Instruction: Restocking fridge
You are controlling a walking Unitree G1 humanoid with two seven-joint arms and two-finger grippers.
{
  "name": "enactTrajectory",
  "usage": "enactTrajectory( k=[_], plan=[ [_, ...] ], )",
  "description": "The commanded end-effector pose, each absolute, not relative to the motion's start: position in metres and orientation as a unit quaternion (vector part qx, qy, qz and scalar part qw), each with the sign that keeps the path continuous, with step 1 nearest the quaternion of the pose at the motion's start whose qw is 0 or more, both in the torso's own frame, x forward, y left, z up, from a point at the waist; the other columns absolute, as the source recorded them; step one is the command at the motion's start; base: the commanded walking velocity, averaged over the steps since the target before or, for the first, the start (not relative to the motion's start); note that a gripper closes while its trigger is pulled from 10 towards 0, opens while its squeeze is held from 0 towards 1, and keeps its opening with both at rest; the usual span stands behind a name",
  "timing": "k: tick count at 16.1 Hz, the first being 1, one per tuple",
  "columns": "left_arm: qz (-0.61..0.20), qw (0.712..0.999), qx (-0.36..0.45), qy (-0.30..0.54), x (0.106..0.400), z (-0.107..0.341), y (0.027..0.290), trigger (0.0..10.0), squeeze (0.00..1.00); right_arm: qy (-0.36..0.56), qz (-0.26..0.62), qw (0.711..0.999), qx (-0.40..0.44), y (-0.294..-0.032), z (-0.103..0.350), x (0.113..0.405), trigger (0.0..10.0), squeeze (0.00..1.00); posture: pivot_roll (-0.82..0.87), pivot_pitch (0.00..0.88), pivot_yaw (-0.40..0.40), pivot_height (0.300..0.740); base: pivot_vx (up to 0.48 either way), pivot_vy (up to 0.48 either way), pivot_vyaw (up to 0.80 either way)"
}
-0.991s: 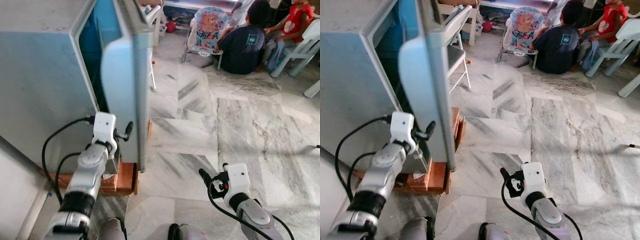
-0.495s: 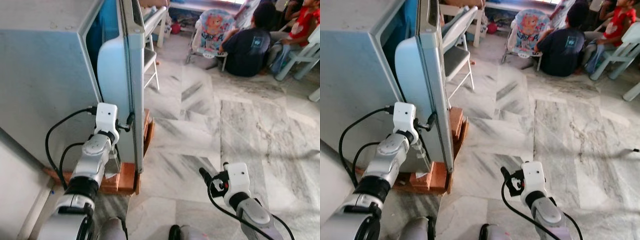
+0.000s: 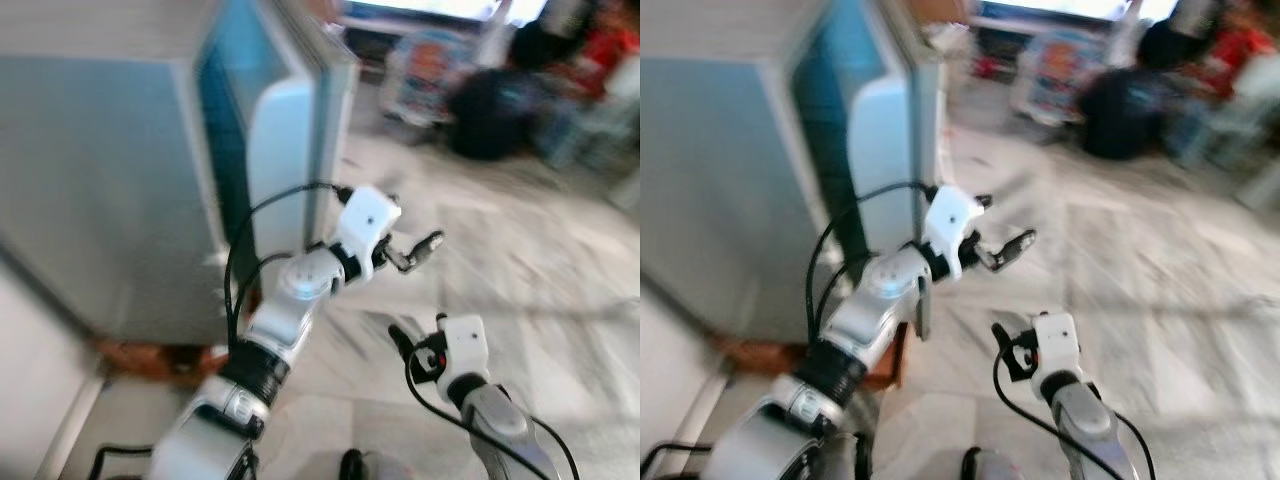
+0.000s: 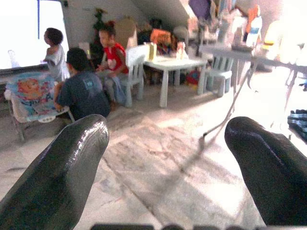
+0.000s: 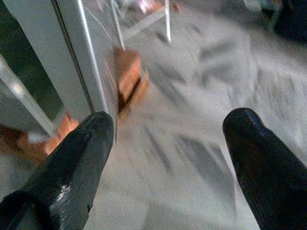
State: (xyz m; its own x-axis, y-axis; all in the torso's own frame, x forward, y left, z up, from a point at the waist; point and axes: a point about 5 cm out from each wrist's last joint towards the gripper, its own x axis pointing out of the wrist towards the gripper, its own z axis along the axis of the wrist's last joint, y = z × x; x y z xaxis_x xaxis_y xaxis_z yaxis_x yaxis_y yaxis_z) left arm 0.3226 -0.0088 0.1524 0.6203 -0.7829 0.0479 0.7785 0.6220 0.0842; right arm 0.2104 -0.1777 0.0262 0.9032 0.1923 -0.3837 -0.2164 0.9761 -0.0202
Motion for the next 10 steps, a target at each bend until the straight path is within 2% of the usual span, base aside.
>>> enactTrajectory(
  k=[1,2,3,4,6,9,10],
  plan=[
    [-0.378,0.925,0.035,-0.017,0.336,0.142,0.014,10.0,0.00,0.201,0.094,0.974,-0.036,-0.184,0.024,0.209,10.0,0.00,0.00,0.073,-0.053,0.740,0.000,0.000,0.00],
    [-0.337,0.941,0.021,0.009,0.341,0.133,0.038,10.0,0.00,0.202,0.091,0.974,-0.035,-0.185,0.023,0.207,10.0,0.00,0.01,0.077,-0.049,0.740,0.000,0.000,0.00],
    [-0.327,0.945,0.021,0.015,0.341,0.129,0.048,10.0,0.00,0.203,0.091,0.974,-0.035,-0.185,0.022,0.206,10.0,0.00,0.01,0.079,-0.049,0.740,0.000,0.000,0.00],
    [-0.300,0.953,0.027,0.033,0.336,0.115,0.074,10.0,0.00,0.204,0.090,0.974,-0.034,-0.185,0.021,0.205,10.0,0.00,0.01,0.080,-0.047,0.740,0.000,0.000,0.00],
    [-0.258,0.963,0.040,0.063,0.327,0.096,0.099,10.0,0.00,0.204,0.091,0.974,-0.032,-0.183,0.021,0.206,10.0,0.00,0.02,0.083,-0.049,0.740,0.000,0.000,0.00],
    [-0.138,0.983,0.060,0.101,0.323,0.071,0.139,10.0,0.00,0.204,0.095,0.974,-0.033,-0.183,0.021,0.208,10.0,0.00,0.03,0.084,-0.059,0.740,0.000,0.000,0.00],
    [-0.125,0.985,0.061,0.100,0.324,0.071,0.143,10.0,0.00,0.204,0.095,0.974,-0.033,-0.183,0.021,0.208,10.0,0.00,0.03,0.084,-0.059,0.740,0.000,0.000,0.00]
  ],
)
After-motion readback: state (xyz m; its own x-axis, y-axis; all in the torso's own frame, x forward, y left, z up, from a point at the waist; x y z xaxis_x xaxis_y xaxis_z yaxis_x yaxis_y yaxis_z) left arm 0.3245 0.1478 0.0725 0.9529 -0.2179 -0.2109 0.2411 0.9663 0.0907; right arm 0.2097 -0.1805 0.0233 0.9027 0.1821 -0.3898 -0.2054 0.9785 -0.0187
